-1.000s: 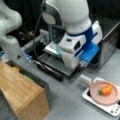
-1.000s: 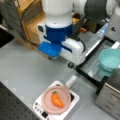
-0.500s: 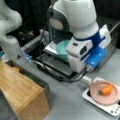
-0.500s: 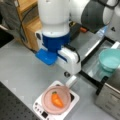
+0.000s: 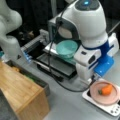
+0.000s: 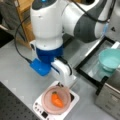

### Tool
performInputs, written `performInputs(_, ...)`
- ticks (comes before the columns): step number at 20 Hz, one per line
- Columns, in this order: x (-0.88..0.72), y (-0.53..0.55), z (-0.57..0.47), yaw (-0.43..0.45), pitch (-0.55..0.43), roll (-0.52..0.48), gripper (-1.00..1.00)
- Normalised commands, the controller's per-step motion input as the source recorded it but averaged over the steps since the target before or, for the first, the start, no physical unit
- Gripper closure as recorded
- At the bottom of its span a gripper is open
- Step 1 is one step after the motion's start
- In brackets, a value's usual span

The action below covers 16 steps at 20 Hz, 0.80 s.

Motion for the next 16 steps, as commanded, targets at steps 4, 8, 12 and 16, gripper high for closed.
performInputs(4, 0.37, 0.05, 0.06, 0.291, 0.126, -0.251, -1.00)
performInputs(8, 0.30, 0.05, 0.11, 0.203, 0.127, -0.237, -1.00)
performInputs(12, 0.28, 0.05, 0.13, 0.167, 0.126, -0.234, -1.00)
performInputs(16, 0.28, 0.04, 0.13, 0.162, 0.126, -0.233, -1.00)
